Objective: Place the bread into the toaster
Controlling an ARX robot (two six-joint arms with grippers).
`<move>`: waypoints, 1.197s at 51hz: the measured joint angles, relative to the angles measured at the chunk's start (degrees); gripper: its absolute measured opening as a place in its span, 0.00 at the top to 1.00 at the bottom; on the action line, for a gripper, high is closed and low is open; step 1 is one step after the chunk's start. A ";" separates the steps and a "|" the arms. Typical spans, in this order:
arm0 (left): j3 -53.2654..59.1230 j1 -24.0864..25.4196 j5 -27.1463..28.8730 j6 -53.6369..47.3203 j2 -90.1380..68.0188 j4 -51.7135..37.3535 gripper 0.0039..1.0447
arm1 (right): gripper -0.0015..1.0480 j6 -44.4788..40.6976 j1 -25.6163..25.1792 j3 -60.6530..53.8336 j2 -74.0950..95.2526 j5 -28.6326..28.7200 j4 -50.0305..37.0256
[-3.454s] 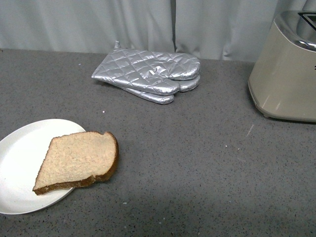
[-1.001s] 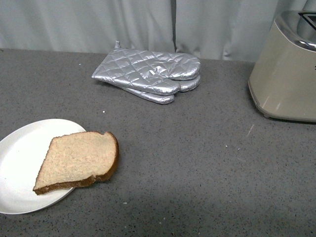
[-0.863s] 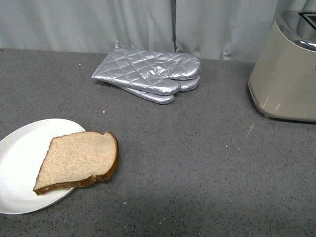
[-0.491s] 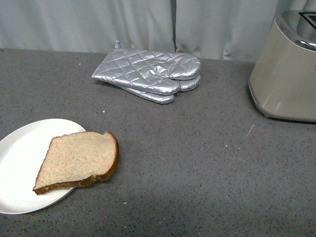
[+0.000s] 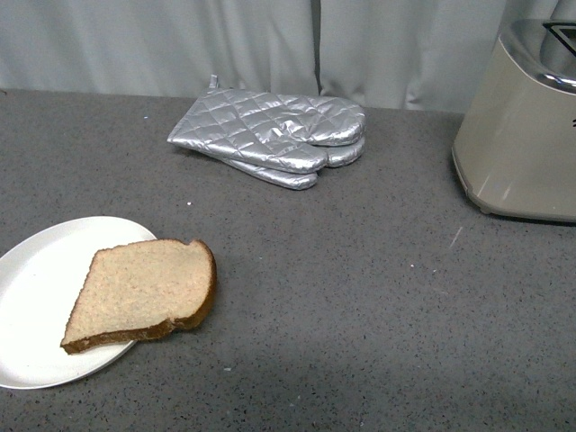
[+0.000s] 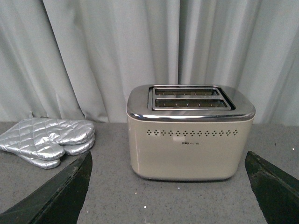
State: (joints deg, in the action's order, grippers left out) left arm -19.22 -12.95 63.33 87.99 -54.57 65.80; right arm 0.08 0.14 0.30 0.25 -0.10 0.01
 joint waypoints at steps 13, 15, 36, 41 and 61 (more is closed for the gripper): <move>6.38 5.20 -12.61 -11.78 11.34 -13.11 0.71 | 0.09 0.00 0.00 0.00 0.00 0.02 0.00; 7.21 5.84 -14.47 -14.01 12.92 -14.93 0.77 | 0.09 0.00 0.00 0.00 0.00 0.00 0.00; 17.40 12.70 -63.12 -82.53 54.36 -65.57 0.97 | 0.09 0.00 0.00 0.00 0.00 -0.02 0.00; 17.40 12.74 -63.17 -85.68 54.40 -65.59 0.97 | 0.09 0.00 0.00 0.00 0.00 0.00 0.00; 17.42 12.74 -63.14 -87.45 54.45 -65.57 0.76 | 0.09 0.00 0.00 0.00 0.00 0.00 0.00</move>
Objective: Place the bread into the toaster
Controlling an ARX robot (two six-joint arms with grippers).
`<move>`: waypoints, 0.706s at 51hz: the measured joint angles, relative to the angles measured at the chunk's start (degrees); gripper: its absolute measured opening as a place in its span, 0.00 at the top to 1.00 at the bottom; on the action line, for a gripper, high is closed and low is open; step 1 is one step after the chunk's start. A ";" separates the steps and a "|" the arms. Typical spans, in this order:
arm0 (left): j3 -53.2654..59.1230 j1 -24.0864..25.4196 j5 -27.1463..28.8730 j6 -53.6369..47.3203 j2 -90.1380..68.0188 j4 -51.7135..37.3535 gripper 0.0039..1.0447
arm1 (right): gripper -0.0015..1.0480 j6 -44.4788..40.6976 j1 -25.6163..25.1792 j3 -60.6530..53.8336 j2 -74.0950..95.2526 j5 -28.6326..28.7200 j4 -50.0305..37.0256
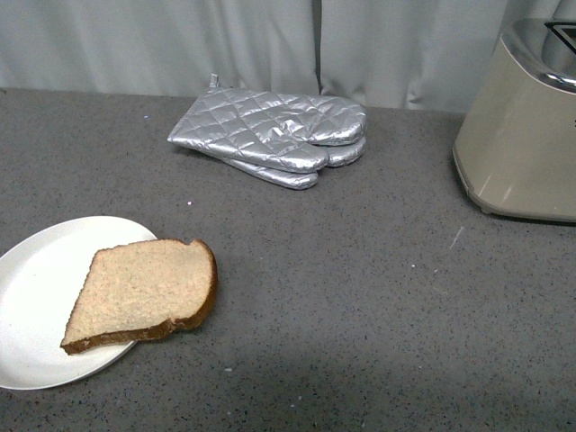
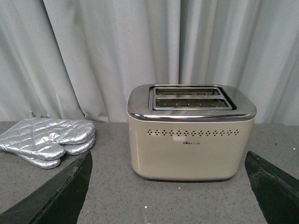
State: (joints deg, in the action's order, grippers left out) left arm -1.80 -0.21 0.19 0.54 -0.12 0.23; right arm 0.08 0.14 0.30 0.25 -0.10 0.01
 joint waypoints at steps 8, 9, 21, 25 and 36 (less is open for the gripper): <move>0.00 0.00 -0.02 -0.07 0.00 0.00 0.51 | 0.09 0.00 0.00 0.00 0.00 0.00 0.00; 0.00 0.00 0.00 -0.07 0.00 0.00 0.50 | 0.09 0.00 0.00 0.00 0.00 0.00 0.00; 0.00 0.00 0.00 -0.31 0.00 0.00 0.71 | 0.09 0.00 0.00 0.00 0.00 0.00 0.00; 0.00 0.00 0.00 -0.31 0.00 0.00 0.90 | 0.09 0.00 0.00 0.00 0.00 0.00 0.00; 0.00 0.00 -0.02 -0.26 0.00 0.00 0.83 | 0.09 -0.02 0.00 0.00 0.00 0.00 0.00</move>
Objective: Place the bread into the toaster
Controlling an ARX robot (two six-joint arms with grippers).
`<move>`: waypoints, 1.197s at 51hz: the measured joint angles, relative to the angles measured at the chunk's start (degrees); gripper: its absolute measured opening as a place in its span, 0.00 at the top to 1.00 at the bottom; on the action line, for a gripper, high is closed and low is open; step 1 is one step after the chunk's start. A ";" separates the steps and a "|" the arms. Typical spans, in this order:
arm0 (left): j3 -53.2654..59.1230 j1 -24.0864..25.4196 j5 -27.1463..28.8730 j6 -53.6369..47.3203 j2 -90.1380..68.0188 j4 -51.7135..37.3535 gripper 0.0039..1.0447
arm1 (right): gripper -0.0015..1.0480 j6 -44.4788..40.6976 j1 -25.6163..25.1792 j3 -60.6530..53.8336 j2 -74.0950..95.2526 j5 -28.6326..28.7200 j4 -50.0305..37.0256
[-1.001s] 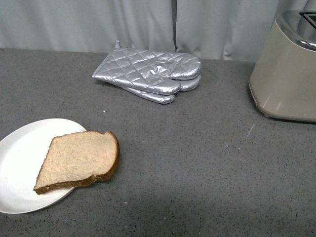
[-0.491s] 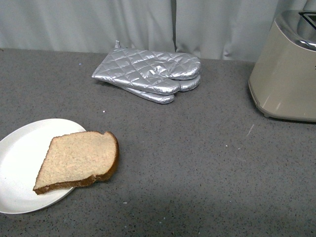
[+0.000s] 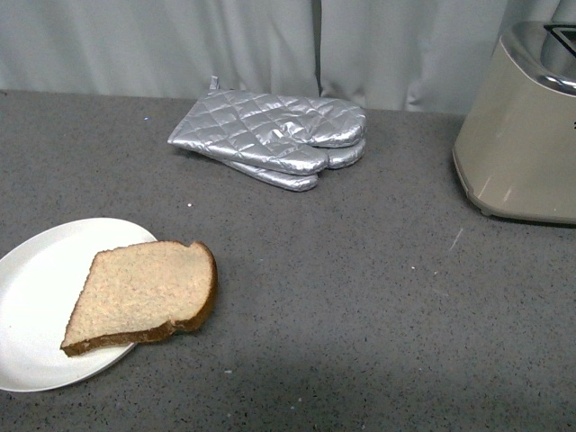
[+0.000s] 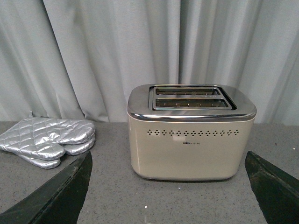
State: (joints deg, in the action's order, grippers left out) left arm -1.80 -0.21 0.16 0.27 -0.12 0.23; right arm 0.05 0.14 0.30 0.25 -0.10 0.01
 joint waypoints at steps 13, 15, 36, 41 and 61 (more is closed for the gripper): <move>0.00 0.00 0.00 0.00 0.00 0.00 0.41 | 0.09 0.02 0.00 0.00 0.00 0.00 0.00; 0.00 0.00 0.00 0.00 0.00 0.00 0.35 | 0.09 0.02 0.00 0.00 0.00 0.00 0.00; -1.99 10.56 -30.08 47.67 -10.69 5.20 0.06 | 0.09 0.00 0.00 0.00 0.00 0.00 0.00; -2.25 10.27 -29.68 51.84 -13.38 2.45 0.06 | 0.09 0.00 0.00 0.00 0.00 0.02 0.00; -8.07 8.63 -28.79 50.18 -39.54 -20.04 0.06 | 0.09 0.00 0.00 0.00 0.00 0.02 0.00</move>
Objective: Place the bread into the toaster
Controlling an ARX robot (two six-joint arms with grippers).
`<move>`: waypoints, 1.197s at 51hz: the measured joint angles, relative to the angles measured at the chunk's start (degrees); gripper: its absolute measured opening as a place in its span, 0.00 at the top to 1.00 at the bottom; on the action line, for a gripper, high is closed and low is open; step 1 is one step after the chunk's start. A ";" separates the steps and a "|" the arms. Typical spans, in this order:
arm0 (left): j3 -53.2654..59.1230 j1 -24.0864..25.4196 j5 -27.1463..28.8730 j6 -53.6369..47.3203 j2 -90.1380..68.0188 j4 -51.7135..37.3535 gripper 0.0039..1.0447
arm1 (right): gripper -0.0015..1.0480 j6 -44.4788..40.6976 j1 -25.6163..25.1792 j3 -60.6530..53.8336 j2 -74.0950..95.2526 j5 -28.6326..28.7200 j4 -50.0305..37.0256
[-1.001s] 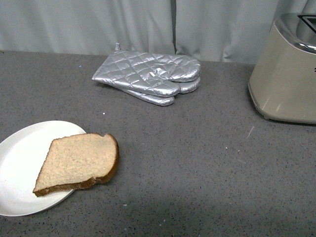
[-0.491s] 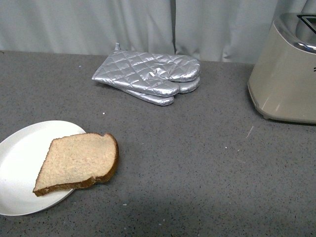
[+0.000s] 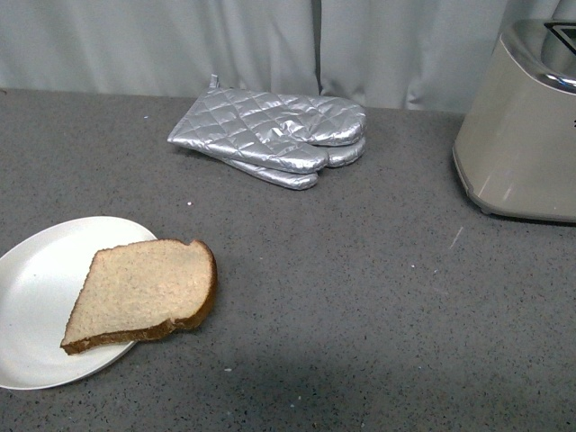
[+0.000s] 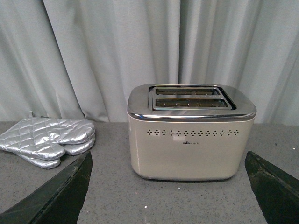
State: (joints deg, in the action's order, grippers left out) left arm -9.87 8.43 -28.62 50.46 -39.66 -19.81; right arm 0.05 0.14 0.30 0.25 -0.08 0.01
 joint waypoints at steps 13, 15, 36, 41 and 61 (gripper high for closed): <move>-7.19 4.42 -3.08 -8.13 -25.14 -10.62 0.06 | 0.09 0.02 0.00 0.00 0.00 0.00 0.00; -8.59 5.27 -3.65 -9.51 -29.14 -11.56 0.06 | 0.09 0.00 0.00 0.00 0.00 -0.02 0.00; -23.61 13.38 -7.69 -29.48 -57.11 -5.40 0.06 | 0.09 0.00 0.00 0.00 0.00 -0.02 0.00; -26.60 14.51 -7.04 -33.70 -61.26 -3.96 0.06 | 0.09 0.00 0.00 0.00 0.00 -0.02 0.00; -33.88 16.76 -3.39 -48.54 -73.31 1.77 0.06 | 0.09 0.00 0.00 0.00 0.00 -0.02 0.00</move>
State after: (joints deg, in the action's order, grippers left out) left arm -43.75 25.19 -32.01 1.91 -112.97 -18.04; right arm 0.05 0.14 0.30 0.25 -0.10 0.01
